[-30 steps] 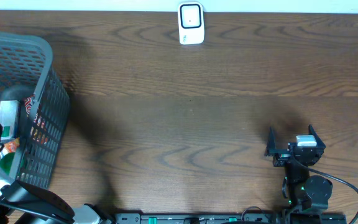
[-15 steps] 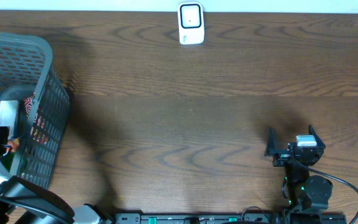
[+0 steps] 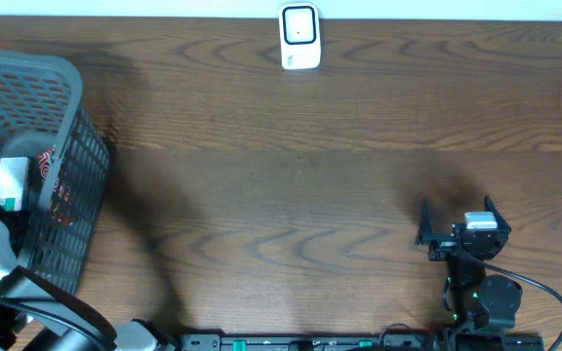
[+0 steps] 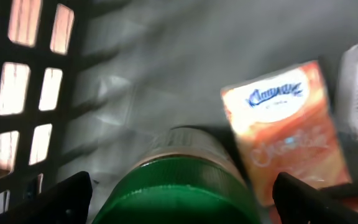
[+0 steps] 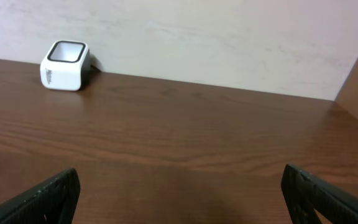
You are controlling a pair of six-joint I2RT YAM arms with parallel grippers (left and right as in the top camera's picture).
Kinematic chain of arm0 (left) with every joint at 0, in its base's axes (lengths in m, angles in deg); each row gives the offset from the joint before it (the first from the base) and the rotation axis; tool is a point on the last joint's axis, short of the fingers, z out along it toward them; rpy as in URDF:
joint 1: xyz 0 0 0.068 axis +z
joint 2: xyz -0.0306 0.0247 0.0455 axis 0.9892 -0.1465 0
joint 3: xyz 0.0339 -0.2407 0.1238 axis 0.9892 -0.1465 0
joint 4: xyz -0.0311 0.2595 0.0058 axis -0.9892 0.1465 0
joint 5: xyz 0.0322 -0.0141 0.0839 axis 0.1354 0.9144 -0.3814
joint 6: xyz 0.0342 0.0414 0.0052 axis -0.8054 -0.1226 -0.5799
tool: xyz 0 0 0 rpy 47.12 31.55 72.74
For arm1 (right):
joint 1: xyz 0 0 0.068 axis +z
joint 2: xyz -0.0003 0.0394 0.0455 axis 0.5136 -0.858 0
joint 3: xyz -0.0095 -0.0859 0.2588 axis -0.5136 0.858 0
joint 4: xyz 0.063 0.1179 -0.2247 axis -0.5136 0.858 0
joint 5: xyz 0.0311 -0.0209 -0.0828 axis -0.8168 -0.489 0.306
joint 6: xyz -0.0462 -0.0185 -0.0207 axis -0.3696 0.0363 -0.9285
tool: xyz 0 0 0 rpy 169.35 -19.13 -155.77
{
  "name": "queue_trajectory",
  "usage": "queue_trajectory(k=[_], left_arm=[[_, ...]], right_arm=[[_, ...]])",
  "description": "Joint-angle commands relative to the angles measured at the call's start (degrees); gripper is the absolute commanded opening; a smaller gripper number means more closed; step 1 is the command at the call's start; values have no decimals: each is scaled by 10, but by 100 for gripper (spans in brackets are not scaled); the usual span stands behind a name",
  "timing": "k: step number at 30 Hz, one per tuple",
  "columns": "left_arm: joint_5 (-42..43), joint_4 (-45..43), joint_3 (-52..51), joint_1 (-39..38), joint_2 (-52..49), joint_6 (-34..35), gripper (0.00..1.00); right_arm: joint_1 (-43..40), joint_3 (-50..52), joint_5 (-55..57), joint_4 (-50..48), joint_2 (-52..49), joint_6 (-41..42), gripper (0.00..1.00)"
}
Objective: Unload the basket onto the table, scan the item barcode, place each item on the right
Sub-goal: 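Grasp the green-capped bottle with the left gripper and lift it out, then carry the bottle to the scanner and set it down in front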
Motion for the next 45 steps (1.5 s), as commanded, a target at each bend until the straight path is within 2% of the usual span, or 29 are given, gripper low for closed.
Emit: queue_trajectory(k=[1,7,8,9,11,12,13,21,23,29,32,35,38,40,43,45], left_arm=[[-9,-16,-19,2,-10,9,93],[-9,-29,-22,2,-53,9,92],[-9,-31,-22,2,-62,9,87],[-6,-35,-22,2,-74,9,79],[5,-37,-22,2,-87,9,72],[11,-37,-22,2,-93,9,64],[16,-36,-22,2,-96,9,60],[33,21,42,2,-49,4,56],[76,42,86,2,-14,-20,55],[217,81,216,2,106,-23,56],[294,60,252,2,162,-10,57],[435,9,259,-4,217,11,57],[517,0,258,-45,249,39,57],[537,3,258,-94,256,35,57],[532,17,258,-190,255,10,57],[482,44,258,-294,243,-10,58]], right_arm=[[5,1,1,2,1,-6,99],[5,1,1,2,1,-6,99],[5,1,1,2,1,-6,99],[5,1,1,2,1,-6,99],[5,1,1,2,1,-6,99],[5,1,1,2,1,-6,99],[5,1,1,2,1,-6,99],[5,1,1,2,1,-6,99],[5,1,1,2,1,-6,99],[5,1,1,2,1,-6,99],[5,1,1,2,1,-6,99],[5,1,1,2,1,-6,99],[5,1,1,2,1,-6,99],[5,1,1,2,1,-6,99],[5,1,1,2,1,-6,99],[5,1,1,2,1,-6,99]])
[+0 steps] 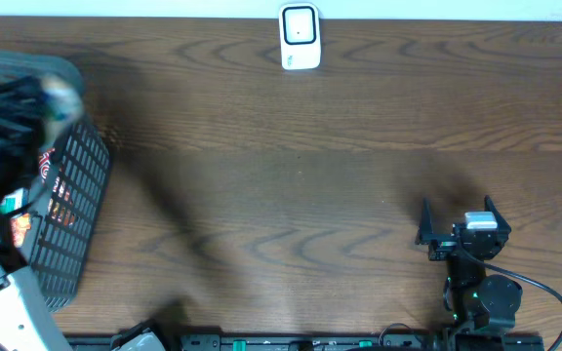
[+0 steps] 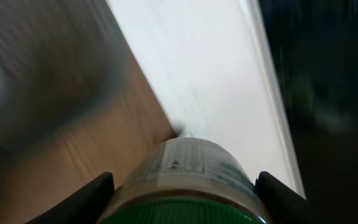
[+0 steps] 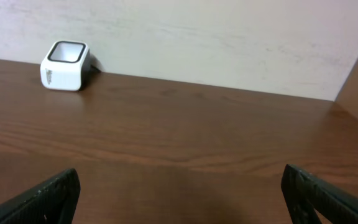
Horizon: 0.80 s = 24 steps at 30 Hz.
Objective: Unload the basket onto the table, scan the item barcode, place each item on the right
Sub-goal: 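Carry the bottle to the scanner and set it down in front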
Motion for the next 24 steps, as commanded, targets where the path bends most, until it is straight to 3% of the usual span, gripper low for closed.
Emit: queue_trajectory(k=[1,6,13,24], left_arm=[[-35,33,2,-149,-20,-31,58],[-186,77,2,-319,-74,-31,59],[-325,82,2,-485,-212,-38,59],[-397,5,2,-589,-437,-91,59]], right_arm=[[5,1,1,2,1,-6,99],[5,1,1,2,1,-6,99],[5,1,1,2,1,-6,99],[5,1,1,2,1,-6,99]])
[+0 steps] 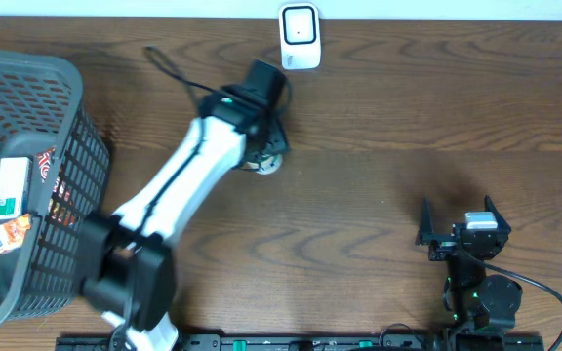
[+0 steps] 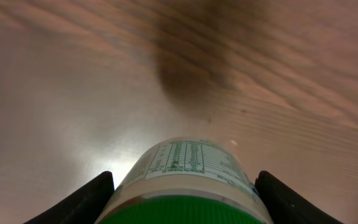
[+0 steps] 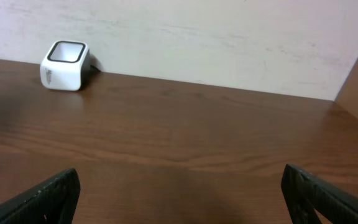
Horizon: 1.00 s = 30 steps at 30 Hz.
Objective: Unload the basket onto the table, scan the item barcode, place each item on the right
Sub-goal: 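Carry the bottle to the scanner and set it down in front, then return the left gripper into the basket toward the TOP chocolate bar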
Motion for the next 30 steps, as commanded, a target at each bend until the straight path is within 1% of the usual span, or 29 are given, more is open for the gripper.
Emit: queue_trajectory(k=[1,7,10,12,13,15,18,22,24,26,27,30], left_arm=[[-43,-34,2,-22,-50,-26,59],[-43,-85,2,-46,-110,-37,60],[-56,-88,2,-58,-119,-51,77],[-70,-88,3,-66,-118,-64,90],[-71,-89,4,-69,-116,-78,94],[-71,-84,12,-72,-104,-116,95],[-72,-45,49,-68,-66,-158,95],[-102,15,148,-48,32,-224,96],[-147,25,196,-35,85,-249,96],[-223,22,237,-14,145,-260,96],[-276,15,256,10,186,-259,96],[-334,12,262,86,256,-251,96]], right_arm=[[5,1,1,2,1,-6,99],[5,1,1,2,1,-6,99],[5,1,1,2,1,-6,99],[5,1,1,2,1,-6,99],[5,1,1,2,1,-6,99],[5,1,1,2,1,-6,99],[5,1,1,2,1,-6,99],[5,1,1,2,1,-6,99],[5,1,1,2,1,-6,99],[5,1,1,2,1,-6,99],[5,1,1,2,1,-6,99],[5,1,1,2,1,-6,99]])
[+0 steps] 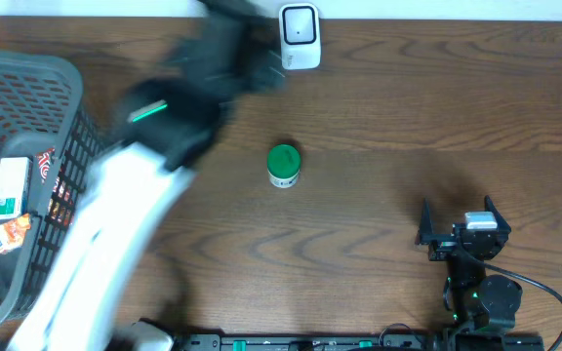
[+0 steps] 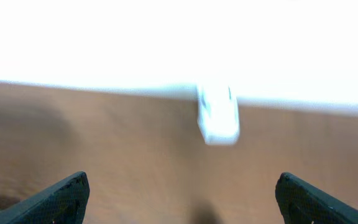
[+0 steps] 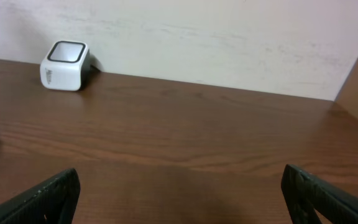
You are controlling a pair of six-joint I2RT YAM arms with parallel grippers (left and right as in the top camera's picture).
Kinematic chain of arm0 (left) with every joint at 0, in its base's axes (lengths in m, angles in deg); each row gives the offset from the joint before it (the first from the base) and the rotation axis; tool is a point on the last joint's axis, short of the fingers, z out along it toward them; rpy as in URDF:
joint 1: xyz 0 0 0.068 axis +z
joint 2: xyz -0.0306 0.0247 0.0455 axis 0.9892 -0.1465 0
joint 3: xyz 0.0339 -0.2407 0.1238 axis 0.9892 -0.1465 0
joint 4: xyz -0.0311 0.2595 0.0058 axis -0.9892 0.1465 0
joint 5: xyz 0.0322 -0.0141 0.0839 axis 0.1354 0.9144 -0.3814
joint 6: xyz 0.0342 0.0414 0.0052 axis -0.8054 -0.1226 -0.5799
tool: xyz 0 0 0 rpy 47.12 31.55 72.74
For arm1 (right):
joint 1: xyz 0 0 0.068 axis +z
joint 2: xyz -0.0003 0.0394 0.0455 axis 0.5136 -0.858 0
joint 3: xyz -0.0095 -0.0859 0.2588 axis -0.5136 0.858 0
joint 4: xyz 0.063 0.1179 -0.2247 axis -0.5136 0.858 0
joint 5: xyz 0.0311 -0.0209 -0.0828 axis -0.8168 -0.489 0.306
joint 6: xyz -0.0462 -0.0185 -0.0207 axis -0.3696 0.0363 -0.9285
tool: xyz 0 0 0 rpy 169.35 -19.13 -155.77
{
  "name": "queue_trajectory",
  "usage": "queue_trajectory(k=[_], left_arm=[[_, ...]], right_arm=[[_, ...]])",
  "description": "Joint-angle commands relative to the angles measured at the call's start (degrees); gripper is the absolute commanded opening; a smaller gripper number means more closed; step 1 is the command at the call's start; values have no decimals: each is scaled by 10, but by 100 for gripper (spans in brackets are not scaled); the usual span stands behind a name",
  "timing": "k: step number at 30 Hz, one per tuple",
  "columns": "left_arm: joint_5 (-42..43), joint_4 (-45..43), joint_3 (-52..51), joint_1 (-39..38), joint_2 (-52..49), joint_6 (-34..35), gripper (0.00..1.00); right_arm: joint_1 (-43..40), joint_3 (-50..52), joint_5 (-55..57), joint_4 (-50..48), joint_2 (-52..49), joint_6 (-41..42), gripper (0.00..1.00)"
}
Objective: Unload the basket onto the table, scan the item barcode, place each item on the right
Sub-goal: 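Return the left gripper into the basket toward the TOP chocolate bar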
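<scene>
The jar with the green lid stands lid-up on the wooden table, a short way in front of the white barcode scanner. My left gripper is blurred, just left of the scanner and away from the jar. In the left wrist view the left gripper is open with nothing between its fingers, and the scanner shows blurred ahead. My right gripper rests open near the front right; the right wrist view shows the right gripper empty and the scanner far off to the left.
A dark mesh basket at the left edge holds a white and green packet and an orange packet. The wall runs behind the table's far edge.
My left gripper held the jar over the table below the scanner. Now the jar stands on the table alone, and the gripper is open and farther back, left of the scanner. The right arm is unchanged.
My left gripper was down in the basket with the green-lidded jar between its fingers. Then it held the jar above the basket, then over the table in front of the scanner. Now the jar stands free there and the gripper is open. The right arm stayed still throughout.
</scene>
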Motion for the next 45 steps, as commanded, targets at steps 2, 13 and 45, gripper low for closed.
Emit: queue_trajectory(k=[2,13,45], left_arm=[[-137,39,8,153,103,19,96],[97,130,-60,587,73,82,95],[164,59,-206,587,-374,-75,91]], right_arm=[[5,1,1,2,1,-6,99],[5,1,1,2,1,-6,99],[5,1,1,2,1,-6,99]])
